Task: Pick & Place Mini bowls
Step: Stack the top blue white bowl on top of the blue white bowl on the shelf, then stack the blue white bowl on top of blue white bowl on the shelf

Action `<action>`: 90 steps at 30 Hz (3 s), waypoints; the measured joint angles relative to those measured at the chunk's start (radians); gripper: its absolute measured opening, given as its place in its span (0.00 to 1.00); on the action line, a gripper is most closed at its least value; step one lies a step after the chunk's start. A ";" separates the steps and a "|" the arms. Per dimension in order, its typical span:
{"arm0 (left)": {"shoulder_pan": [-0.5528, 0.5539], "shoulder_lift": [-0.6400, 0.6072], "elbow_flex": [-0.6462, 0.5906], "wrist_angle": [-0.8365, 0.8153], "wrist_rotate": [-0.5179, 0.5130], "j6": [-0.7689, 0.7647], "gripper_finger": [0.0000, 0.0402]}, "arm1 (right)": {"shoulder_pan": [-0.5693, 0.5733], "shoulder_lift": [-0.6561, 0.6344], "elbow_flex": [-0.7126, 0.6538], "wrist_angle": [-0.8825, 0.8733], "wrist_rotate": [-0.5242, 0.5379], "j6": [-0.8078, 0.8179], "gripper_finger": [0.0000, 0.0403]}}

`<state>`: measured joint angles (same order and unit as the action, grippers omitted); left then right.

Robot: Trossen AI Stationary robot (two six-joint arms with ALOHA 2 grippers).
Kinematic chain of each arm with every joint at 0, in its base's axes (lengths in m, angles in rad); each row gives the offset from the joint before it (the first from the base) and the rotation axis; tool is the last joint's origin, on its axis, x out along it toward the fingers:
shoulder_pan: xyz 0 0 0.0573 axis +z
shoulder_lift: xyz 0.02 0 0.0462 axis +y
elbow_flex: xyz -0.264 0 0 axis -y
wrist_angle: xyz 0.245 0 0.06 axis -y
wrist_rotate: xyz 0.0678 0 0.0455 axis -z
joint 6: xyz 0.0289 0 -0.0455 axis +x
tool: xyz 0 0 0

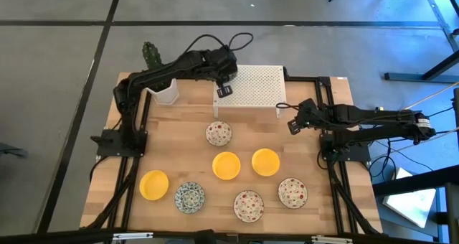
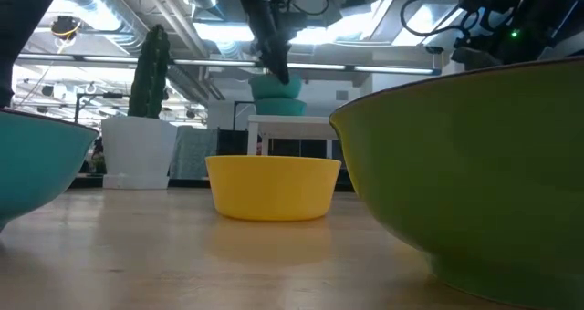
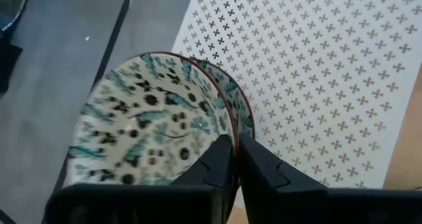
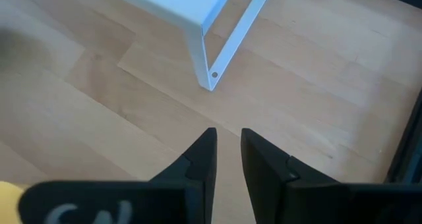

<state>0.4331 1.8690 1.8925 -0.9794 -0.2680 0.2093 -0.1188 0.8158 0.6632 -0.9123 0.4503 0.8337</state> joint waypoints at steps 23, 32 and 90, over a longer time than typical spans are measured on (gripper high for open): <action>-0.175 -0.065 0.056 -0.163 -0.170 -0.042 0.26 | 0.000 0.000 0.000 0.038 0.037 -0.015 0.18; -0.350 -0.246 -0.261 -0.316 -0.132 -0.282 0.23 | 0.000 0.000 0.000 0.019 0.029 -0.048 0.18; -0.637 -0.452 -0.598 0.143 -0.029 -0.586 0.03 | 0.017 0.002 -0.021 0.310 0.000 -0.135 0.18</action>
<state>-0.2037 1.4170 1.2943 -0.8363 -0.2971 -0.3766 -0.1020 0.8181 0.6422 -0.6023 0.4503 0.6987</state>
